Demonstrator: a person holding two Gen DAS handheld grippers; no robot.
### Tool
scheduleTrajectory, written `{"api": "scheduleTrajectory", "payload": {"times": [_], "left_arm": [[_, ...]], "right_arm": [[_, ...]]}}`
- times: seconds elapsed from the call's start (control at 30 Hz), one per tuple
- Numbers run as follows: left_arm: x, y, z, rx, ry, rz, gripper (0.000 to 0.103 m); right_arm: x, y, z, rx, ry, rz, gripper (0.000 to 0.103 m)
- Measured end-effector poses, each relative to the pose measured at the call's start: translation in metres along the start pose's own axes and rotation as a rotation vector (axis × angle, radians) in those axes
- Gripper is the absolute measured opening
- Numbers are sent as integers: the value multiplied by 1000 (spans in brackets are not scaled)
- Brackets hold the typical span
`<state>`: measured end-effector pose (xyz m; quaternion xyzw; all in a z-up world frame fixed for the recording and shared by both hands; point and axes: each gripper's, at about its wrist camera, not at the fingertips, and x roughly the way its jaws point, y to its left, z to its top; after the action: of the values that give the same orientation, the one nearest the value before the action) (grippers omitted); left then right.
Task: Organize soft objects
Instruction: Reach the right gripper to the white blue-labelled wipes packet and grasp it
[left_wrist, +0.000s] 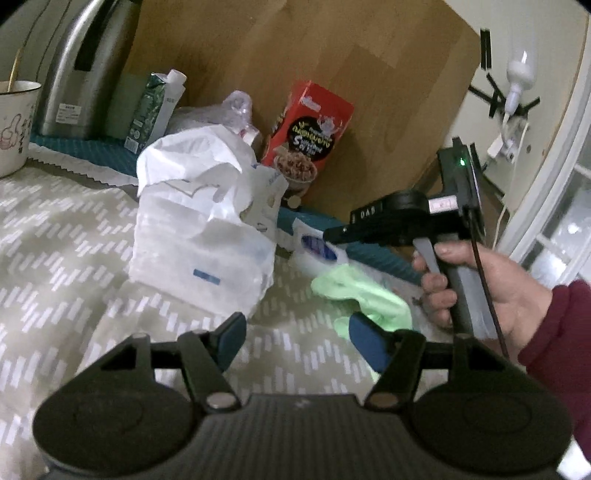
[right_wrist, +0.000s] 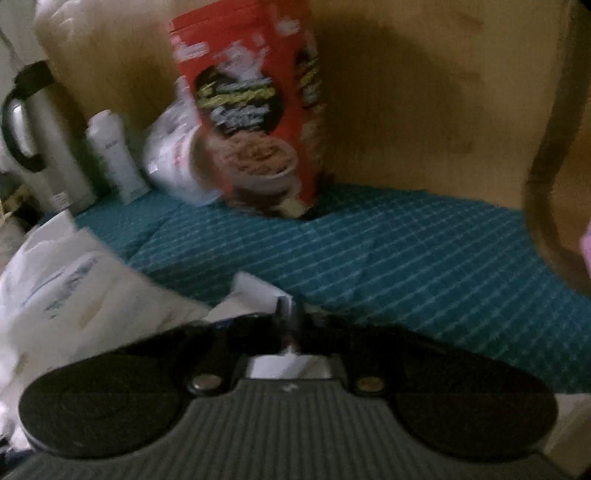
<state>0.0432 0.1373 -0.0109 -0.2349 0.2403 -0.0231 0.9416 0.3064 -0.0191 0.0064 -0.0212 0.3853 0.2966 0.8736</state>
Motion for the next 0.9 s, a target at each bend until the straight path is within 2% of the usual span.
{"api": "scheduleTrajectory", "payload": {"times": [0.1,0.13,0.2,0.27,0.33,0.43,0.47,0.53,0.57,0.67,0.77,0.9], "left_arm": [[-4,4,0,-19,-22,-3,63],[-5,2,-1,-20,-27,1,63],[-6,0,-1,-13,-34,1,63],[-8,-1,-1,-4,-42,1,63],[-9,-2,-2,-2,-49,-2,64],[-10,0,-1,-10,-53,-8,64],[-9,0,-1,-13,-52,-9,64],[-9,2,-1,-17,-54,-11,64],[-10,1,-1,-20,-57,-11,64],[-11,2,-1,-32,-61,-11,65],[-14,5,-2,-56,-70,-22,66],[-16,13,-1,-107,-75,-41,66]], "right_arm": [[-5,10,2,-45,-6,6,2],[-8,12,3,-60,-16,-2,5],[-14,12,7,-52,-46,-27,16],[-16,7,12,-6,-71,-41,55],[-13,0,16,39,-59,-32,57],[-2,-6,14,70,-20,-32,56],[1,-7,12,76,-7,-33,50],[6,-10,7,97,14,-21,17],[5,-10,6,99,17,-5,11],[-2,-6,3,115,52,38,9],[-18,5,-2,70,30,35,7],[-56,6,-10,84,-13,98,2]]}}
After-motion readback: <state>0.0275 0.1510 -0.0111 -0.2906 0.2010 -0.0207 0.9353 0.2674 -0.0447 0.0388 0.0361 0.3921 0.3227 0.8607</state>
